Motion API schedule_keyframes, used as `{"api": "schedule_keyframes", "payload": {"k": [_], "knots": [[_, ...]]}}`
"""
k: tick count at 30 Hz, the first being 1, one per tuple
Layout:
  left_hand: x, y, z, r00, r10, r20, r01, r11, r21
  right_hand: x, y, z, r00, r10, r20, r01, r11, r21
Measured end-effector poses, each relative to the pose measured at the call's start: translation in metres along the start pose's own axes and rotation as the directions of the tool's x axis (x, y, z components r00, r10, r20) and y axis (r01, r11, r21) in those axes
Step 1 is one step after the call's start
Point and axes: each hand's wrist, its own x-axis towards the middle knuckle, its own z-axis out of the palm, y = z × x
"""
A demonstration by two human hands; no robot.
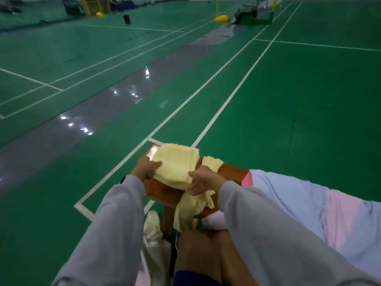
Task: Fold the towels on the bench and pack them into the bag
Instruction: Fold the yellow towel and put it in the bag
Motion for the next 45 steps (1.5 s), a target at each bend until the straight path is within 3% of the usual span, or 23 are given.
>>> {"api": "schedule_keyframes", "payload": {"k": [2,5,7,9,11,13,17,21,23,25,27,29,30,31,33,34,36,39,42,45], "knots": [[0.019,-0.029,0.0,0.999,0.045,-0.009,-0.04,0.948,0.315,0.014,0.021,0.007,0.979,-0.107,-0.171,0.058,0.962,-0.268],[0.009,-0.041,0.016,0.988,0.146,-0.046,-0.101,0.846,0.523,0.022,0.036,0.007,0.891,-0.317,-0.326,0.085,0.82,-0.566],[-0.009,-0.033,0.03,0.955,0.274,-0.112,-0.116,0.695,0.71,0.023,0.041,0.0,0.913,-0.274,-0.301,0.058,0.819,-0.571],[-0.02,-0.023,0.046,0.918,0.392,-0.054,-0.212,0.601,0.77,0.022,0.043,-0.007,0.959,-0.202,-0.2,0.049,0.809,-0.586],[-0.03,-0.011,0.065,0.905,0.418,0.081,-0.351,0.625,0.697,0.019,0.04,-0.009,0.965,-0.186,-0.187,0.041,0.806,-0.59],[-0.037,-0.004,0.084,0.914,0.331,0.237,-0.407,0.727,0.553,0.013,0.032,-0.007,0.956,-0.193,-0.22,0.049,0.846,-0.531],[-0.065,0.017,0.102,0.904,0.068,0.422,-0.196,0.943,0.269,-0.003,0.005,-0.014,0.93,-0.24,-0.279,0.144,0.934,-0.326],[-0.1,0.055,0.096,0.864,0.074,0.498,-0.11,0.993,0.044,-0.035,-0.034,-0.038,0.89,-0.326,-0.319,0.285,0.943,-0.17],[-0.117,0.083,0.095,0.833,0.142,0.535,0.008,0.963,-0.27,-0.059,-0.054,-0.046,0.892,-0.367,-0.263,0.338,0.929,-0.152],[-0.136,0.113,0.094,0.827,0.231,0.513,0.12,0.818,-0.562,-0.089,-0.065,-0.055,0.898,-0.427,-0.105,0.424,0.904,-0.052],[-0.149,0.138,0.092,0.863,0.28,0.42,0.092,0.731,-0.676,-0.118,-0.07,-0.069,0.89,-0.446,0.095,0.434,0.892,0.129],[-0.153,0.151,0.093,0.905,0.261,0.336,0.05,0.719,-0.693,-0.137,-0.064,-0.086,0.886,-0.434,0.165,0.395,0.891,0.224],[-0.157,0.157,0.093,0.924,0.233,0.303,0.045,0.721,-0.691,-0.142,-0.058,-0.097,0.901,-0.429,0.066,0.4,0.879,0.259],[-0.165,0.161,0.093,0.935,0.229,0.27,0.033,0.702,-0.712,-0.142,-0.049,-0.11,0.91,-0.391,-0.136,0.414,0.873,0.259],[-0.191,0.173,0.094,0.933,0.272,0.234,-0.015,0.682,-0.732,-0.135,-0.023,-0.133,0.805,-0.249,-0.539,0.389,0.906,0.164],[-0.201,0.178,0.094,0.917,0.306,0.256,-0.026,0.685,-0.728,-0.127,-0.009,-0.141,0.805,-0.176,-0.566,0.316,0.935,0.16],[-0.21,0.184,0.098,0.879,0.342,0.333,0.007,0.689,-0.725,-0.119,0.011,-0.145,0.944,-0.057,-0.326,0.163,0.938,0.307],[-0.219,0.194,0.103,0.842,0.374,0.39,-0.027,0.75,-0.661,-0.113,0.023,-0.143,1.0,0.0,-0.026,0.011,0.897,0.442],[-0.219,0.204,0.115,0.879,0.386,0.28,-0.237,0.864,-0.445,-0.13,0.013,-0.135,0.995,-0.095,0.032,0.055,0.784,0.619],[-0.215,0.199,0.116,0.915,0.359,0.185,-0.34,0.932,-0.123,-0.145,-0.01,-0.139,0.976,-0.207,-0.069,0.194,0.681,0.706]]}}
